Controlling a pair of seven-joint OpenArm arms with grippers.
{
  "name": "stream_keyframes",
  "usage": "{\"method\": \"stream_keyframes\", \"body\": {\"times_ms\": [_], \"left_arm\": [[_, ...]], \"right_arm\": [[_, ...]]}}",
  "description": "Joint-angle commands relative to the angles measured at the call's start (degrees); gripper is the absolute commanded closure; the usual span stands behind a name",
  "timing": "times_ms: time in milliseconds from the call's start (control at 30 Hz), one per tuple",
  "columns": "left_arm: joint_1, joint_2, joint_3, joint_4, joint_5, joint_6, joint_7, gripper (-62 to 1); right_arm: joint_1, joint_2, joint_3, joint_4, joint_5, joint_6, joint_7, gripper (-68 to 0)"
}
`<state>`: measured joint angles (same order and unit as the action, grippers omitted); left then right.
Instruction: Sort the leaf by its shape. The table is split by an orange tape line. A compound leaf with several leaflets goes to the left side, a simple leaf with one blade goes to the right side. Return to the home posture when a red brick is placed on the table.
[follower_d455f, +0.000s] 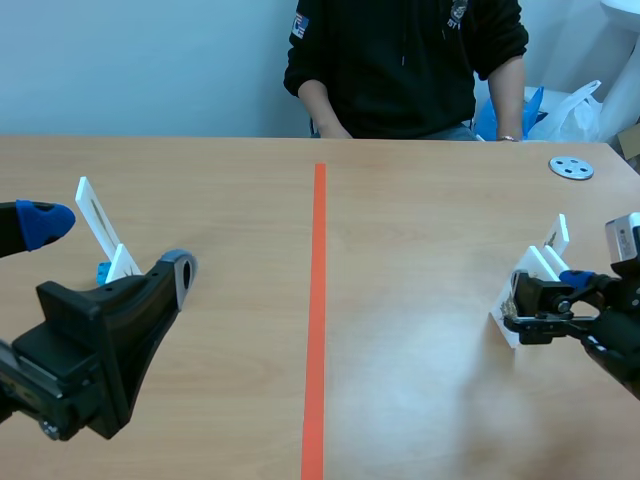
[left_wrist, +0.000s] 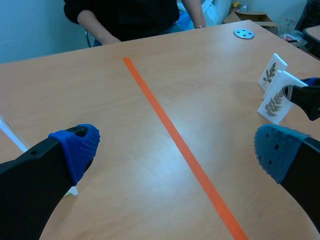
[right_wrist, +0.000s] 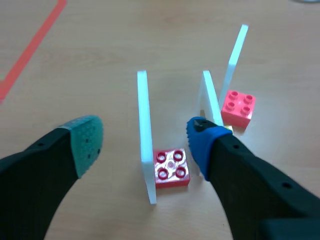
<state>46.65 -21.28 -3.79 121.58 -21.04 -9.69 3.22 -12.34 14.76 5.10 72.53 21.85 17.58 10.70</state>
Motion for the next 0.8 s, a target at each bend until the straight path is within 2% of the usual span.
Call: {"method": "stream_keyframes", "body": {"times_ms": [0, 167, 233, 333, 400, 533, 700, 767], "left_arm": [[-0.2, 0.1, -0.1, 0.6, -0.2, -0.2, -0.8, -62.3], [-0.2, 0.1, -0.1, 0.6, -0.2, -0.2, -0.8, -62.3], [-0.2, 0.1, -0.1, 0.6, -0.2, -0.2, -0.8, -62.3], [-0.2, 0.1, -0.1, 0.6, -0.2, -0.2, -0.8, -62.3], [-0.2, 0.1, -0.1, 0.6, -0.2, -0.2, -0.8, -62.3], [-0.2, 0.1, -0.1, 0.6, -0.2, -0.2, -0.8, -62.3], [-0.2, 0.1, -0.1, 0.6, -0.2, -0.2, -0.8, -62.3], [-0.2, 0.1, -0.1, 0.6, -0.2, -0.2, -0.7, -62.3]], "right_arm": [[0.4, 1.0, 2.5, 5.0, 0.3, 0.8, 0.5, -41.9], [-2.2, 2.0, 6.9, 16.4, 2.7, 4.4, -3.5, -51.1], [-4.0, 2.8, 8.4, 21.2, 4.1, 5.0, -4.5, -54.4], [-7.1, 4.2, 10.5, 28.2, 6.8, 5.5, -6.1, -63.3], [-9.5, 5.3, 11.9, 32.5, 8.8, 7.3, -7.5, -67.9], [-14.7, 7.6, 13.5, 40.3, 13.3, 10.3, -12.5, -67.9], [-21.8, 7.6, 13.7, 47.1, 17.2, 10.6, -15.7, -67.9], [-24.0, 7.5, 13.7, 48.5, 17.4, 10.6, -16.4, -67.9]]}}
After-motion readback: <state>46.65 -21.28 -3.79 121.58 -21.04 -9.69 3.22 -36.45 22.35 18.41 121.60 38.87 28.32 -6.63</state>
